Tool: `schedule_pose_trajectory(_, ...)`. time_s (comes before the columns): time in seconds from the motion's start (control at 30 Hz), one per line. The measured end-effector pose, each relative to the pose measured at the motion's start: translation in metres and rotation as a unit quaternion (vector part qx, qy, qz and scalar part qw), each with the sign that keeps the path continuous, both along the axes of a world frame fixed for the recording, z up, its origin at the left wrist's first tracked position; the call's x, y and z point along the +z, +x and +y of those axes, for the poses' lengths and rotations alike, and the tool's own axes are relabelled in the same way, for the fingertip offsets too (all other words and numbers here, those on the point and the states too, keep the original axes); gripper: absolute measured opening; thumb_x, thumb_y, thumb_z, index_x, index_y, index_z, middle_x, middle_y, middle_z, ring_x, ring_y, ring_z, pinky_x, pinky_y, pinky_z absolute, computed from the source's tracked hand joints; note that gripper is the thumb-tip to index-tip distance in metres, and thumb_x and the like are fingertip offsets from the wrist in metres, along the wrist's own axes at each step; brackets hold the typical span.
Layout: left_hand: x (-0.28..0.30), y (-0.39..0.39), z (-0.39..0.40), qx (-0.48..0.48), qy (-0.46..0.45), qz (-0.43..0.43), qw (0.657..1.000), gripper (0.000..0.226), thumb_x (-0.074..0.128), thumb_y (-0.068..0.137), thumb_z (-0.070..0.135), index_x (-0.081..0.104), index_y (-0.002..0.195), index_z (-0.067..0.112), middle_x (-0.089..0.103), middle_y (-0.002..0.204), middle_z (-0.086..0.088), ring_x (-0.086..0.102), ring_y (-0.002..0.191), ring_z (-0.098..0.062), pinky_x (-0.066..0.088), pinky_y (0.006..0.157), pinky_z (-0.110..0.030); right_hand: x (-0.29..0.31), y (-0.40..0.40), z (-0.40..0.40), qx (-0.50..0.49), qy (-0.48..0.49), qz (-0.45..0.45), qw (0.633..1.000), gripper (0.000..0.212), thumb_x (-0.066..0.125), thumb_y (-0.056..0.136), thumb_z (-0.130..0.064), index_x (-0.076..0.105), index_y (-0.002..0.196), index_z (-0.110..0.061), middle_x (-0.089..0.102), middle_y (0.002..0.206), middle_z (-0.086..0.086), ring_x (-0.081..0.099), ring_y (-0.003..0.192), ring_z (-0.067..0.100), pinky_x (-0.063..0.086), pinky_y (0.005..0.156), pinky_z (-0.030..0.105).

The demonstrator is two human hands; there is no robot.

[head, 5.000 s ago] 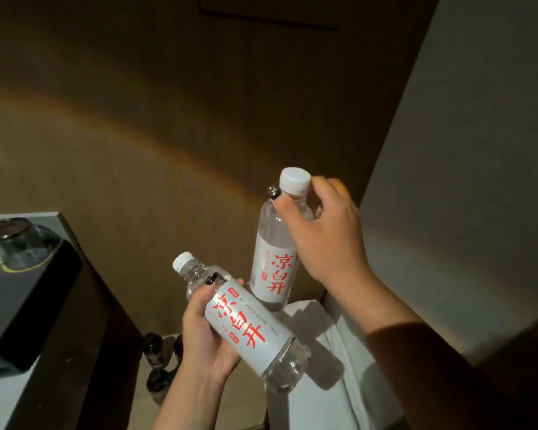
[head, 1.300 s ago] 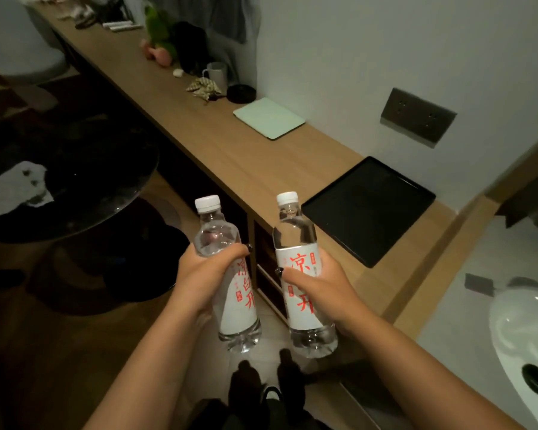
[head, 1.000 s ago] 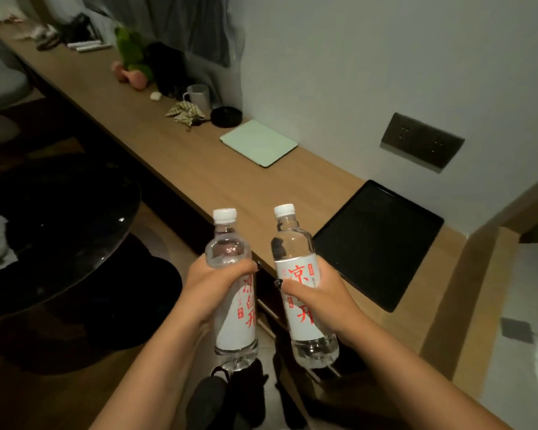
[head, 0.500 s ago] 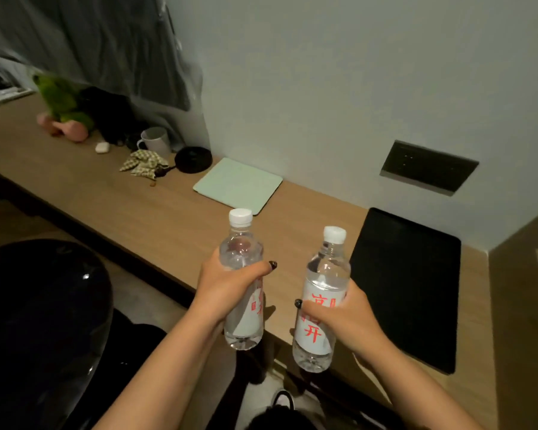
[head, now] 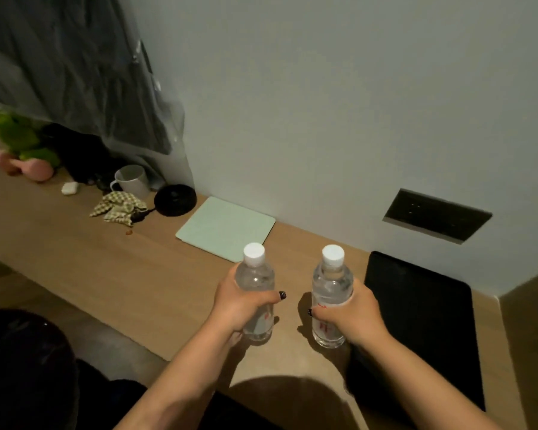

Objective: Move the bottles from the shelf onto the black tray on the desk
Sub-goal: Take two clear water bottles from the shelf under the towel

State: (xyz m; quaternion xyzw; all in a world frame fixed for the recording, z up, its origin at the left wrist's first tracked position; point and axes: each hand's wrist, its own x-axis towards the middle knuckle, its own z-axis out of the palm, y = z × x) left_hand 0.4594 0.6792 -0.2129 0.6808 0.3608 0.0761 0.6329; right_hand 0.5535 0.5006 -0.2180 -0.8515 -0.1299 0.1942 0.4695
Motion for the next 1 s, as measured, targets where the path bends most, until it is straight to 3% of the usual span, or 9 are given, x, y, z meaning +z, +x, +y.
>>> schedule_pose_trajectory(0.17, -0.007, 0.049, 0.035, -0.064, 0.015, -0.014, 0.998, 0.064, 0.084, 0.059, 0.008, 0.055, 0.115, 0.019, 0.064, 0.105, 0.0, 0.061, 0.095, -0.015, 0.05, 0.069, -0.025, -0.012, 0.024, 0.039, -0.062, -0.013, -0.009, 0.998, 0.063, 0.087, 0.059, -0.016, 0.049, 0.107, -0.03, 0.059, 0.101, -0.009, 0.056, 0.097, 0.012, 0.046, 0.085, 0.029)
schedule_pose_trajectory(0.27, -0.014, 0.078, 0.058, -0.1, 0.003, -0.018, 0.995, 0.062, 0.084, 0.059, 0.006, 0.056, 0.112, 0.021, 0.064, 0.103, 0.002, 0.062, 0.095, -0.017, 0.052, 0.074, -0.029, -0.024, 0.03, 0.061, -0.105, 0.0, 0.001, 0.994, 0.065, 0.087, 0.058, -0.013, 0.049, 0.107, -0.03, 0.058, 0.098, -0.012, 0.056, 0.096, 0.011, 0.045, 0.082, 0.027)
schedule_pose_trajectory(0.37, -0.022, 0.104, 0.078, -0.143, 0.001, -0.018, 0.99, 0.063, 0.083, 0.061, 0.003, 0.055, 0.114, 0.022, 0.063, 0.104, 0.005, 0.061, 0.096, -0.014, 0.047, 0.074, -0.023, -0.037, 0.033, 0.084, -0.157, 0.013, 0.009, 0.987, 0.066, 0.087, 0.058, -0.011, 0.051, 0.111, -0.028, 0.059, 0.098, -0.014, 0.058, 0.098, 0.011, 0.044, 0.082, 0.024)
schedule_pose_trajectory(0.43, -0.029, 0.12, 0.09, -0.164, 0.015, -0.013, 0.986, 0.062, 0.083, 0.059, 0.005, 0.057, 0.114, 0.019, 0.065, 0.103, 0.001, 0.063, 0.098, -0.017, 0.05, 0.077, -0.026, -0.045, 0.036, 0.098, -0.193, 0.023, 0.007, 0.981, 0.068, 0.087, 0.059, -0.012, 0.052, 0.115, -0.027, 0.06, 0.101, -0.012, 0.058, 0.099, 0.01, 0.045, 0.083, 0.022)
schedule_pose_trajectory(0.6, -0.049, 0.154, 0.106, -0.174, 0.023, -0.003, 0.984, 0.067, 0.079, 0.04, 0.029, 0.061, 0.104, 0.025, 0.069, 0.096, -0.003, 0.067, 0.095, -0.024, 0.056, 0.085, -0.049, -0.06, 0.045, 0.12, -0.25, 0.039, 0.01, 0.967, 0.067, 0.087, 0.057, -0.01, 0.051, 0.11, -0.029, 0.062, 0.101, -0.012, 0.059, 0.097, 0.008, 0.045, 0.078, 0.016)
schedule_pose_trajectory(0.77, -0.062, 0.189, 0.116, -0.229, 0.066, -0.017, 0.971, 0.065, 0.084, 0.047, 0.015, 0.061, 0.108, 0.022, 0.069, 0.094, 0.002, 0.067, 0.092, -0.022, 0.057, 0.08, -0.04, -0.07, 0.056, 0.12, -0.273, 0.051, 0.026, 0.96, 0.065, 0.089, 0.056, -0.015, 0.051, 0.105, -0.034, 0.065, 0.1, -0.01, 0.062, 0.095, 0.003, 0.05, 0.069, 0.01)
schedule_pose_trajectory(0.87, -0.072, 0.206, 0.123, -0.262, 0.062, -0.019, 0.963, 0.066, 0.083, 0.046, 0.02, 0.061, 0.108, 0.028, 0.07, 0.097, 0.004, 0.068, 0.091, -0.016, 0.058, 0.081, -0.045, -0.074, 0.063, 0.117, -0.276, 0.052, 0.038, 0.959, 0.068, 0.09, 0.056, -0.018, 0.053, 0.112, -0.028, 0.065, 0.102, -0.008, 0.063, 0.097, 0.005, 0.051, 0.072, 0.011)
schedule_pose_trajectory(1.0, -0.075, 0.231, 0.122, -0.324, 0.068, -0.023, 0.943, 0.063, 0.084, 0.048, 0.021, 0.061, 0.107, 0.026, 0.069, 0.099, 0.003, 0.067, 0.092, -0.016, 0.057, 0.082, -0.042, -0.079, 0.073, 0.118, -0.278, 0.051, 0.044, 0.958, 0.069, 0.089, 0.058, -0.019, 0.053, 0.116, -0.026, 0.066, 0.103, -0.008, 0.063, 0.099, 0.005, 0.053, 0.078, 0.015)
